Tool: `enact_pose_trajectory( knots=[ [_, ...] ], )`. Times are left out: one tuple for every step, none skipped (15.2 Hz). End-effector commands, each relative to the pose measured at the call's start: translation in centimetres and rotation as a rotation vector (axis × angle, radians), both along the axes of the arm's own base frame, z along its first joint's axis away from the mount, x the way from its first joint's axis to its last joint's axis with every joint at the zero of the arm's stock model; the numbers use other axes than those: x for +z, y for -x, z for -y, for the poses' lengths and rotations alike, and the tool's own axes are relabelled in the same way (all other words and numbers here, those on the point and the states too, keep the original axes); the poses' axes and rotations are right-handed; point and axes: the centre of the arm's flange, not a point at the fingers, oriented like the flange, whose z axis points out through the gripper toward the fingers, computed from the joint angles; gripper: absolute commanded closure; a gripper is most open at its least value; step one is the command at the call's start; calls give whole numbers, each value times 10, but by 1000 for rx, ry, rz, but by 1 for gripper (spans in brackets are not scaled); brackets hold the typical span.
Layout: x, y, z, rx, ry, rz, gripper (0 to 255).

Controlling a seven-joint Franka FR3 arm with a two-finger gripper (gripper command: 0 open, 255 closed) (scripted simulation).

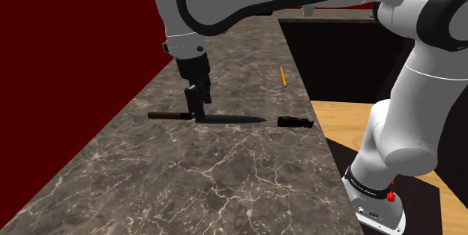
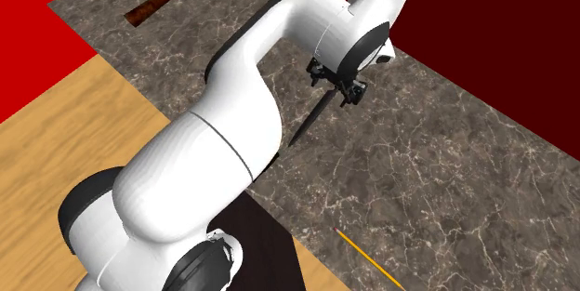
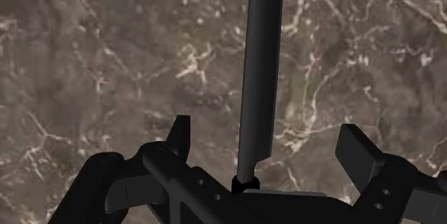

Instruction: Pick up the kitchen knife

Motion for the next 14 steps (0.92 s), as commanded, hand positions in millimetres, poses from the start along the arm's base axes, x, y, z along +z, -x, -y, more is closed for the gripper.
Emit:
enact_pose_trajectory(
  knots=[
    [-11,1,0,1,0,0,0],
    [-16,1,0,1,0,0,0],
    [-24,1,0,1,0,0,0],
    [-24,1,0,1,0,0,0],
    [-24,1,0,1,0,0,0],
    [-25,1,0,1,0,0,255],
    [-25,1,0,1,0,0,255],
    [-24,1,1,1,0,0,255],
    [-23,0,2,2,0,0,255],
    [-24,-1,0,2,0,0,255],
    [-25,0,1,1,0,0,255],
    [-23,2,-4,1,0,0,255],
    [-25,1,-4,1,0,0,255],
    [-24,1,-4,1,0,1,255]
  ],
)
